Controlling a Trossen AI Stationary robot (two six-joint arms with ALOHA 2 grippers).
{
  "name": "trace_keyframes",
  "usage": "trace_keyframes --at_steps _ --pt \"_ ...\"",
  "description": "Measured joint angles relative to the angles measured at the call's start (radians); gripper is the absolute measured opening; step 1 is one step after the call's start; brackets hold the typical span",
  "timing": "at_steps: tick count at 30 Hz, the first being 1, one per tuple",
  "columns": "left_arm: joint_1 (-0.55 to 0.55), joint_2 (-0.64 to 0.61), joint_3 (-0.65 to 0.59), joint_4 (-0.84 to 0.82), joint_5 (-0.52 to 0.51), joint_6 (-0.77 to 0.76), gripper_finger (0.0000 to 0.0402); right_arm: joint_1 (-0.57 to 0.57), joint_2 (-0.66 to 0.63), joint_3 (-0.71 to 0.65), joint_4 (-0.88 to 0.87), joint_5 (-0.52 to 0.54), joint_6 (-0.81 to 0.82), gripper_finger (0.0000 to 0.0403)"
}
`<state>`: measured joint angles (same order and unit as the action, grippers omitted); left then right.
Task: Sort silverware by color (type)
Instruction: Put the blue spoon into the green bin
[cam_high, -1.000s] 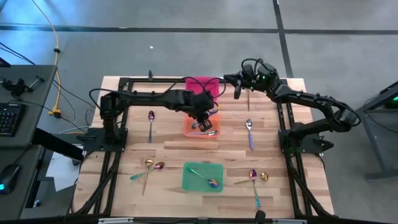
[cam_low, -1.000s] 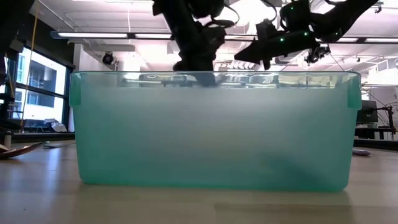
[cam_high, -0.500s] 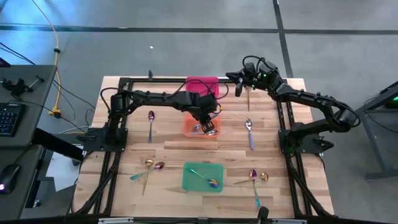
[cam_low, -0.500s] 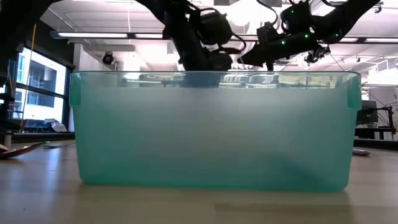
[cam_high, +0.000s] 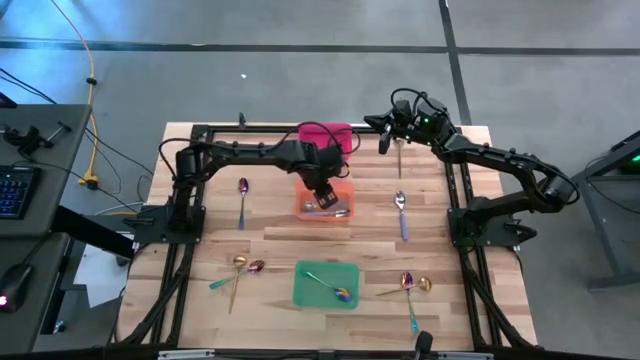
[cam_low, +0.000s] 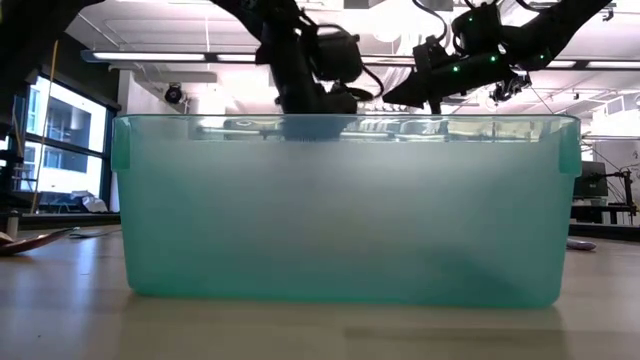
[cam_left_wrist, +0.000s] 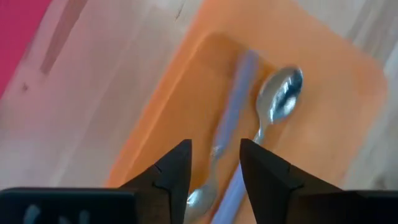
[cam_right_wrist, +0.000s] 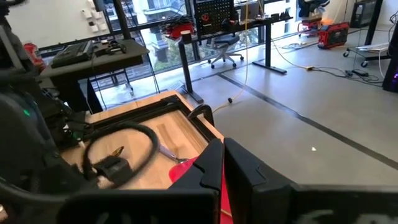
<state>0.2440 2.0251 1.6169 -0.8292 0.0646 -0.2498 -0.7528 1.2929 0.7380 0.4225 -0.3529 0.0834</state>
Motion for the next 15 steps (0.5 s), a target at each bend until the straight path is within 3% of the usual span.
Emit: trace_keyframes --at_steps 4,11,15 --pt "-0.001 -0.051 0.000 -0.015 -0.003 0.025 0.0098 0.000 0.000 0.000 -0.003 0.000 0.014 0.0000" --pt "0.008 -0.148 0.000 0.053 -0.073 0.074 0.0008 0.001 0.000 0.000 -0.036 0.001 0.014 0.0000" --pt "0.048 -0.175 0.000 0.092 -0.076 0.184 0.0008 0.002 0.000 0.000 -0.057 0.028 0.026 0.0000"
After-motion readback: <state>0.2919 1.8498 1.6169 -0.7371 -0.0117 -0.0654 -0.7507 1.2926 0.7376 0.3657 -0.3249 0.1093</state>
